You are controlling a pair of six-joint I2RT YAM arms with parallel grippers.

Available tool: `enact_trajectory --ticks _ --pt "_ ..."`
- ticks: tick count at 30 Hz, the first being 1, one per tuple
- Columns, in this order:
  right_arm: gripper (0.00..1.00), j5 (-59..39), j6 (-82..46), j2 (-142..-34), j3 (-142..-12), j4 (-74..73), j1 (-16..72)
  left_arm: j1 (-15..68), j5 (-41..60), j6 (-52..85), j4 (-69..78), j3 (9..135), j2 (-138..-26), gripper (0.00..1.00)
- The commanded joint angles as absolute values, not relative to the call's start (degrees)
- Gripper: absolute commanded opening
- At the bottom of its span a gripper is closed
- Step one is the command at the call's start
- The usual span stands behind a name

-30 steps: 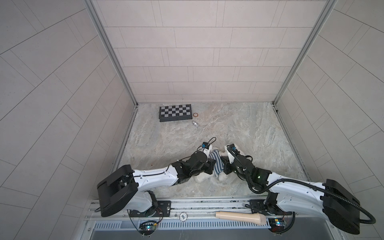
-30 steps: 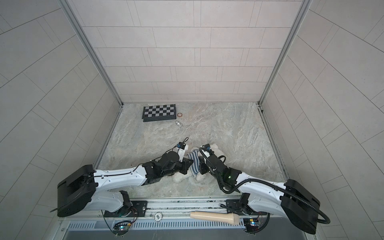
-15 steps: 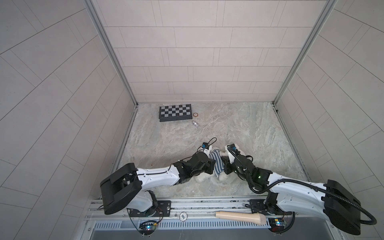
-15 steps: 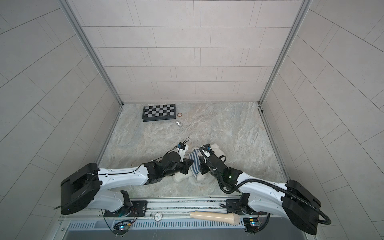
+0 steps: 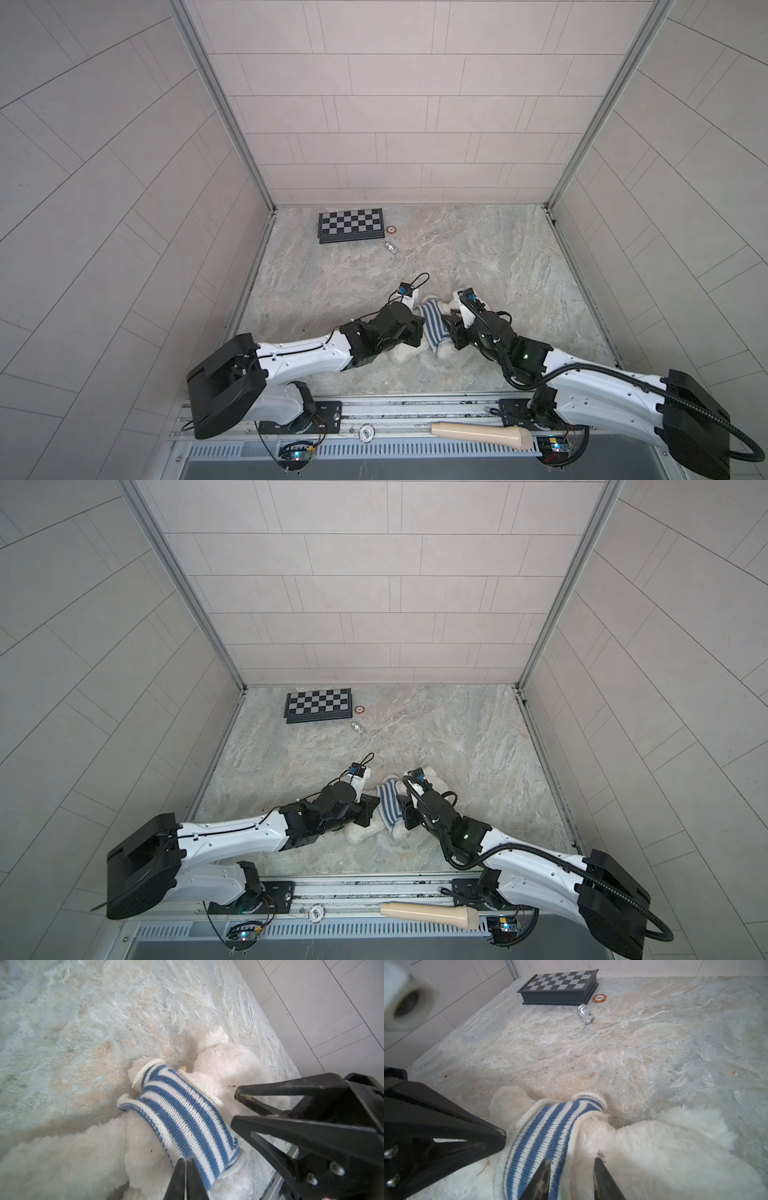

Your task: Dress the teddy bear

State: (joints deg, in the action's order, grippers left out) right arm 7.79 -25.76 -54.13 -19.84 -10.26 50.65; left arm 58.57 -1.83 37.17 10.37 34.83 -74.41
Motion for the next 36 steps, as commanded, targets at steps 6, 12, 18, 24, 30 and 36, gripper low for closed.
enact_trajectory --ticks 6,12,18,24,30,36 --pt "0.52 8.30 -26.21 -50.13 -23.05 -1.81 50.45 58.28 -1.99 33.52 7.78 36.32 -70.11 0.14" --pt "0.63 8.56 -25.82 -45.12 -25.11 6.95 48.06 58.30 -0.07 30.11 6.35 36.29 -67.96 0.27" --pt "0.67 1.85 -27.81 -40.79 -24.64 13.47 40.33 58.39 1.88 25.62 2.63 39.33 -68.10 0.46" --pt "0.70 -5.95 -27.42 -39.57 -24.53 16.31 32.54 61.09 2.38 18.52 -1.32 44.16 -71.44 0.61" --pt "0.71 -6.43 -27.65 -37.64 -23.01 17.66 27.84 66.22 -0.13 12.47 -4.39 49.43 -77.69 0.63" --pt "0.72 -12.47 -28.93 -35.74 -20.45 14.81 18.01 71.25 -8.52 9.50 -7.47 55.52 -86.08 0.68"
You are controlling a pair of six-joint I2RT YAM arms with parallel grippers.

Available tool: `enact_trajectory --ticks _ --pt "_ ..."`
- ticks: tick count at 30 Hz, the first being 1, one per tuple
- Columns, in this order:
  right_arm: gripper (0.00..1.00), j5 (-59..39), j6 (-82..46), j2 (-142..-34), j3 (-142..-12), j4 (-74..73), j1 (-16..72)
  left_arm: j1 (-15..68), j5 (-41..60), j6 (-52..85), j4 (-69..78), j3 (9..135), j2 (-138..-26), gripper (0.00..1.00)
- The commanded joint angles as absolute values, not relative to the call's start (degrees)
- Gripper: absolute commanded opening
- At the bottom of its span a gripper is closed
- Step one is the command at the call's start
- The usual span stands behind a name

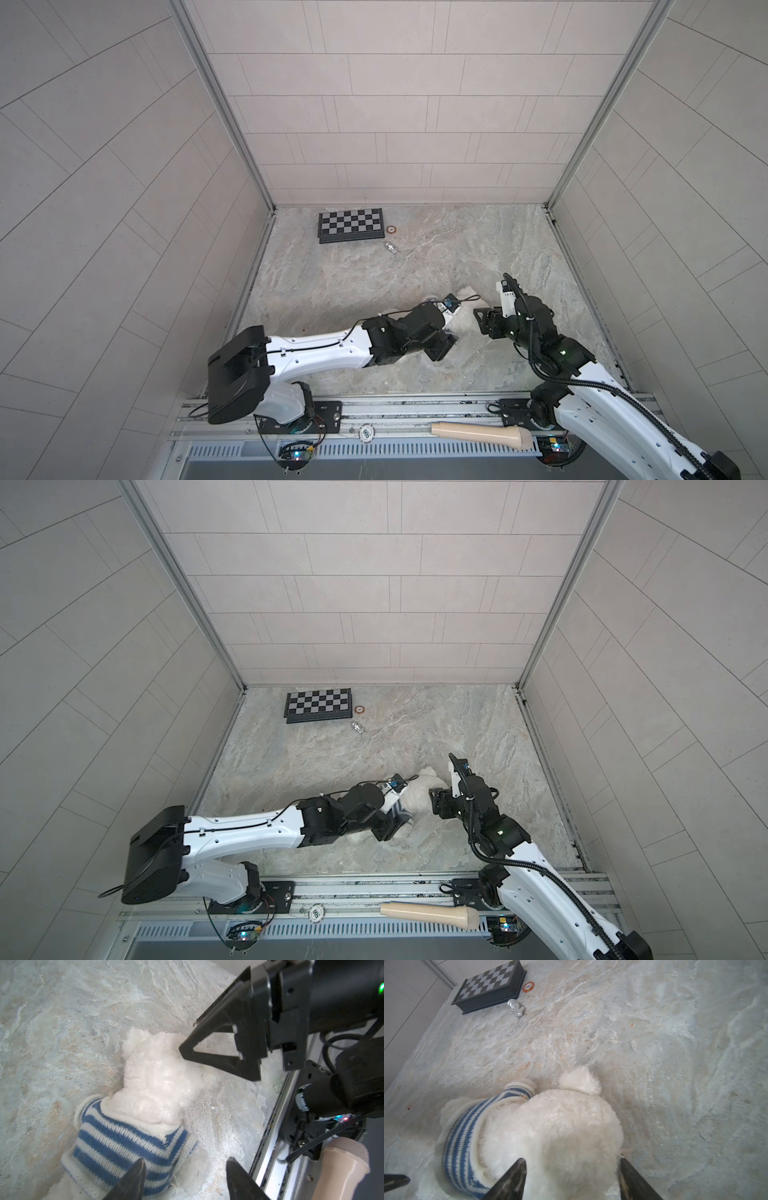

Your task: Dress the teddy bear

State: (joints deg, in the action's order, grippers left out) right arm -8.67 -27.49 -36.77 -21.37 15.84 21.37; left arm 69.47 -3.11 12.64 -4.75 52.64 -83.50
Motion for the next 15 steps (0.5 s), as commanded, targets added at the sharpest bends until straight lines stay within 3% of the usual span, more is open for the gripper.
enact_trajectory --ticks 1,6,15 --pt "0.72 -13.96 -29.21 -35.64 -20.13 14.07 15.89 72.06 -10.27 9.64 -7.55 56.37 -87.61 0.71" --pt "0.72 -19.00 -30.32 -35.10 -18.70 11.26 9.00 76.41 -23.57 11.25 -11.95 61.57 -95.33 0.74" --pt "0.72 -18.94 -30.24 -34.64 -18.02 10.63 8.16 81.97 -40.64 13.10 -18.73 65.43 -104.73 0.77"
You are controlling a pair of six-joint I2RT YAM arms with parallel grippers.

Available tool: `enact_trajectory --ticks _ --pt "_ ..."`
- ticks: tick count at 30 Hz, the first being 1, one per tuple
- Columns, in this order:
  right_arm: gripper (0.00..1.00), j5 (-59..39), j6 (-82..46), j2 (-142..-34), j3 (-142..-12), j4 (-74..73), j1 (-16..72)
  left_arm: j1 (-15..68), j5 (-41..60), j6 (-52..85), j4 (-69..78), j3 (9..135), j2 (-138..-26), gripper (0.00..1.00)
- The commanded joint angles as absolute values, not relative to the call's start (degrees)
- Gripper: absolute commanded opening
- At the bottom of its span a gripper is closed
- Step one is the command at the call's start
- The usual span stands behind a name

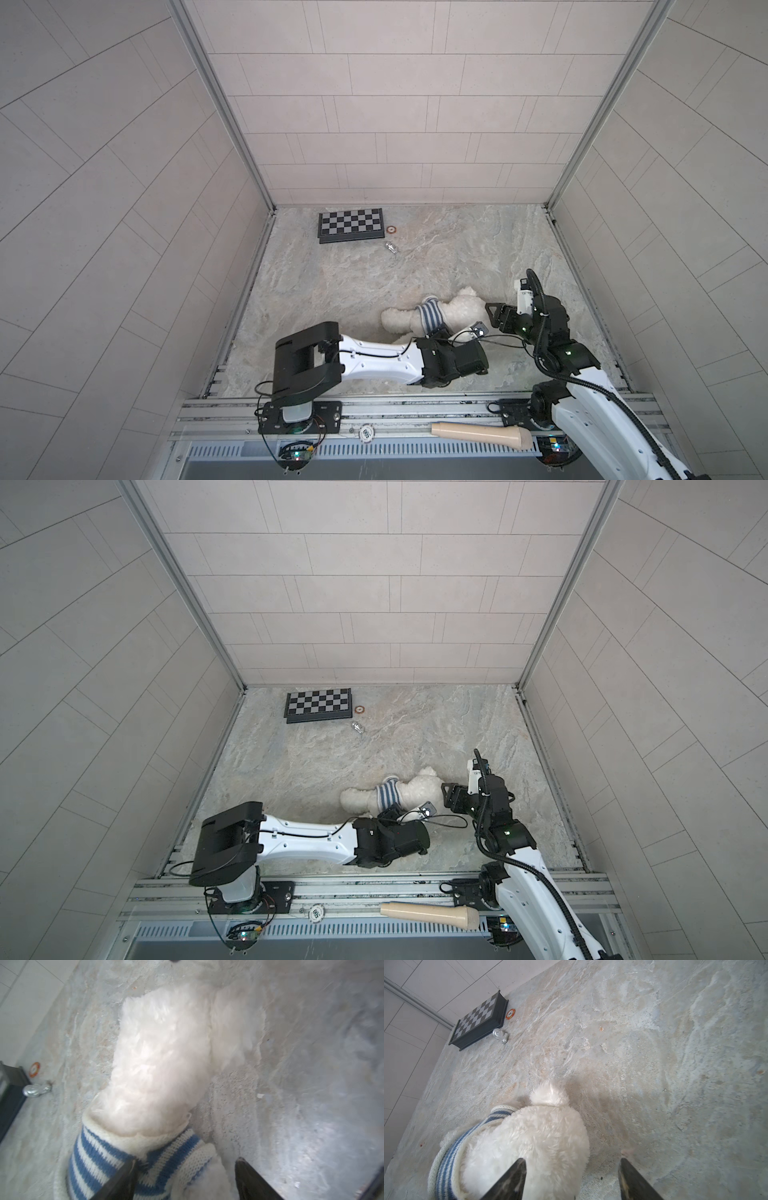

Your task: Dress the teddy bear

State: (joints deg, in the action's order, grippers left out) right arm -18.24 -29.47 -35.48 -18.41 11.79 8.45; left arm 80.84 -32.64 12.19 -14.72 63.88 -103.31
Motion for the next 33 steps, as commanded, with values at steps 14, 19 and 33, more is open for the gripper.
enact_trajectory --ticks 14,19,33 --pt "0.72 -17.52 -30.59 -34.83 -17.30 10.27 8.08 83.41 -44.22 11.17 -19.25 66.18 -111.50 0.79" --pt "0.72 -16.71 -30.37 -33.41 -16.83 10.32 8.06 83.41 -42.90 11.62 -20.10 66.53 -112.72 0.81" --pt "0.72 -17.14 -29.97 -32.73 -17.19 10.84 8.08 83.41 -45.82 11.10 -19.08 63.71 -112.94 0.64"
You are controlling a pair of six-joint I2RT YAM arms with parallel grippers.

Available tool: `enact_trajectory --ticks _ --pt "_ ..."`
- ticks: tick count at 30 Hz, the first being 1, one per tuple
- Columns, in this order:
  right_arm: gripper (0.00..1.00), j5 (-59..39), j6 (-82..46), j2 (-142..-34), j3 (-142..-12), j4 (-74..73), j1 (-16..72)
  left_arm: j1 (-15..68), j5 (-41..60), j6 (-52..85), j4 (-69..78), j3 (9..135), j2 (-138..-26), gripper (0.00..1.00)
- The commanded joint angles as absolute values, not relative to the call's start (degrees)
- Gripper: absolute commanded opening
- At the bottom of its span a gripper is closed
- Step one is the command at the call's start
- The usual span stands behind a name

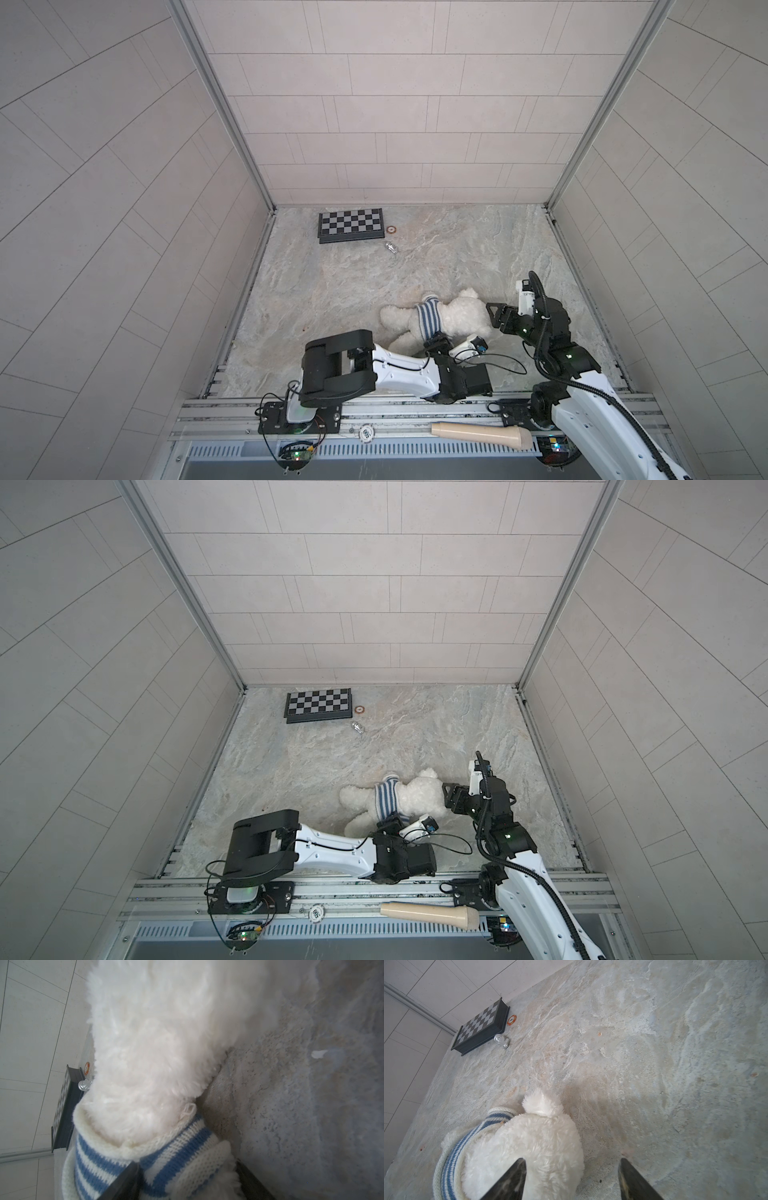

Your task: Dress the teddy bear

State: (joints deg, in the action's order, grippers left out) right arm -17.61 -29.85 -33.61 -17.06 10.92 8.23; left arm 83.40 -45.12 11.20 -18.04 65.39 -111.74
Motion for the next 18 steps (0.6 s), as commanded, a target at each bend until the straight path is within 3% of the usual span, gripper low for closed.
enact_trajectory --ticks 1,12,18 --pt "0.72 -17.14 -29.97 -32.47 -17.14 10.97 8.04 83.41 -46.27 10.91 -18.90 63.72 -112.86 0.61" --pt "0.72 -17.27 -29.83 -30.16 -15.17 11.37 8.09 83.24 -46.58 10.55 -15.38 60.48 -107.94 0.19" --pt "0.72 -17.04 -29.13 -28.27 -15.04 11.71 8.08 82.16 -44.24 10.76 -14.44 59.58 -103.76 0.04"
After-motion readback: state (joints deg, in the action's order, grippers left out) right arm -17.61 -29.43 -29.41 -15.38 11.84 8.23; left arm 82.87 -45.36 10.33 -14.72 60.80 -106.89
